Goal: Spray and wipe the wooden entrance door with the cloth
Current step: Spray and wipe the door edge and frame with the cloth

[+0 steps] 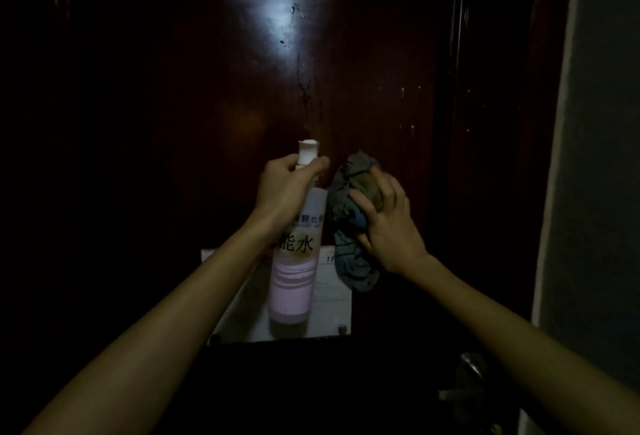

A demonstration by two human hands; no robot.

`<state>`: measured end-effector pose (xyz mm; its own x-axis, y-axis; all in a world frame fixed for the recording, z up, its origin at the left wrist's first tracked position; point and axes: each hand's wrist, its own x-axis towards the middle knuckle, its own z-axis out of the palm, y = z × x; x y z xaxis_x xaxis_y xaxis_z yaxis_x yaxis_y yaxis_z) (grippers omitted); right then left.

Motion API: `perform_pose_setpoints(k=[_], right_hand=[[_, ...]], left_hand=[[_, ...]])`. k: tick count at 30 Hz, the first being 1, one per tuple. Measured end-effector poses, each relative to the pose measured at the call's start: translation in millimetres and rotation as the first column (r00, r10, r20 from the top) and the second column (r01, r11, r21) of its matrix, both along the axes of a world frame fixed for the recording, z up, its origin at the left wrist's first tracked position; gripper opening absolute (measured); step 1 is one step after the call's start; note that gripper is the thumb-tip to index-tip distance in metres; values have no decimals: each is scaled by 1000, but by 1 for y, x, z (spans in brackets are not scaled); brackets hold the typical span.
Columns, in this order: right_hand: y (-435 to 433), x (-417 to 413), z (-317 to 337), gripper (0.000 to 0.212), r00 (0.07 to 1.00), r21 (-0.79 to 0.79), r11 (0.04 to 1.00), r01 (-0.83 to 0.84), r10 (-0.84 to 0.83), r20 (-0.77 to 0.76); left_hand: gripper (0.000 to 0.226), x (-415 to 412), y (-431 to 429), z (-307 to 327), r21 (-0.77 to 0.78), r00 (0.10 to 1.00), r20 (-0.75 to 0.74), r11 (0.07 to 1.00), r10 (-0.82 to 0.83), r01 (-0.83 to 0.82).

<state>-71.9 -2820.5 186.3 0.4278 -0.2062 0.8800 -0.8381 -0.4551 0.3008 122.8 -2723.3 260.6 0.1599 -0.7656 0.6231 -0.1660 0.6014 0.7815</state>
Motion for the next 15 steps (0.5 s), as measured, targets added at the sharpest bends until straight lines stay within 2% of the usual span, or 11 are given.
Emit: perform_pose_setpoints(k=[5, 10, 15], right_hand=[[1, -11, -32, 92, 999, 17, 1000, 1, -1, -35], [-6, -16, -30, 101, 997, 11, 1000, -3, 4, -74], [-13, -20, -12, 84, 998, -62, 997, -43, 41, -36]], left_hand=[[27, -11, -7, -15, 45, 1000, 20, 999, 6, -7], [31, -14, -11, -17, 36, 1000, -4, 999, -8, 8], [21, -13, -12, -3, -9, 1000, 20, 1000, 7, -7]])
